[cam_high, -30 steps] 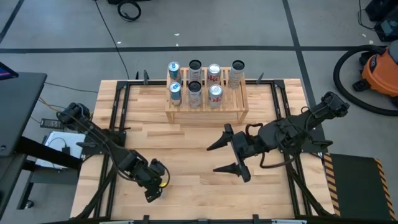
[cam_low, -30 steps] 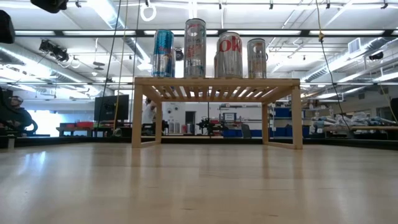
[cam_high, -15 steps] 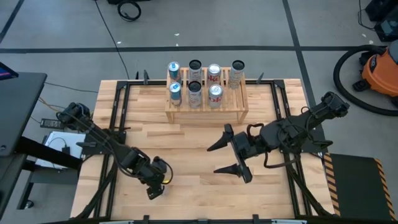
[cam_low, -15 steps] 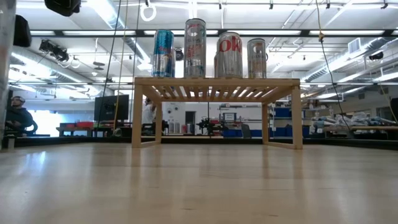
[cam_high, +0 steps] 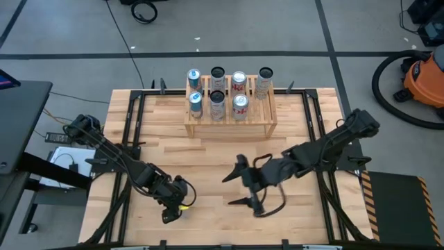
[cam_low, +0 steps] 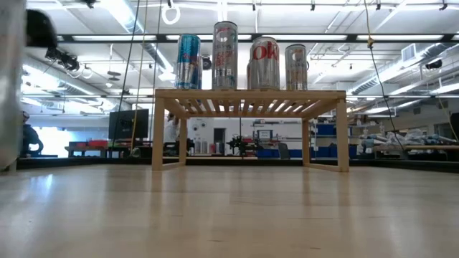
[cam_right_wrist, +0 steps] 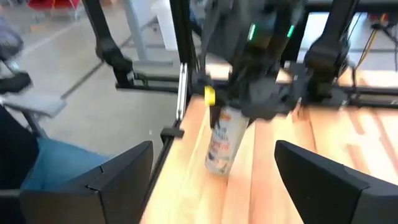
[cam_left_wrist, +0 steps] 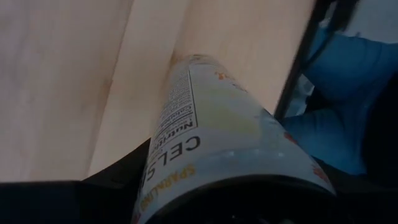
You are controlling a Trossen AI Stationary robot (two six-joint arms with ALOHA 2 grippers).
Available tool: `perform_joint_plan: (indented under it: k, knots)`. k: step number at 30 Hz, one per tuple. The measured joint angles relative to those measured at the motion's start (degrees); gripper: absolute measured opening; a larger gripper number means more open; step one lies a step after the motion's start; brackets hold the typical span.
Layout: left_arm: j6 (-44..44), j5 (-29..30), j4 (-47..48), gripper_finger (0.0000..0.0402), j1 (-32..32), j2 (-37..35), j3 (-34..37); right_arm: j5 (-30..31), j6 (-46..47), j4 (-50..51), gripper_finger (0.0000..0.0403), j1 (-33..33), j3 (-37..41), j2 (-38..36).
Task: Place canned beverage on shelf
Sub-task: Put the white and yellow soda can on the shelf aligned with the white and yellow soda can
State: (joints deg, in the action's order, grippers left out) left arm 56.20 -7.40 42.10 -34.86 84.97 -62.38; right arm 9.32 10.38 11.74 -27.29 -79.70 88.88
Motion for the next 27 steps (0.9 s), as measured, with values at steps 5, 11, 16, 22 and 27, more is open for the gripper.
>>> perform_joint_plan:
  k: [5,11,16,22,27]
  knots:
    - [-4.8,1.0,0.3,0.0259,1.0,0.0,-3.5,0.0,1.6,-2.8,0.0345,0.0,0.0,3.6]
    - [-9.2,3.1,4.4,0.0259,1.9,0.0,-7.7,0.0,5.0,-6.0,0.0345,0.0,0.0,8.3]
    - [-13.5,5.2,6.1,0.0259,2.0,0.0,-10.8,-0.1,5.1,-10.1,0.0345,0.3,0.0,13.1]
    - [-19.7,8.3,6.1,0.0259,2.0,0.0,-13.7,-2.2,5.2,-17.2,0.0345,1.8,0.0,18.0]
    - [-23.3,9.2,4.8,0.0259,2.0,0.0,-14.3,-2.5,7.3,-22.9,0.0345,3.7,0.0,20.5]
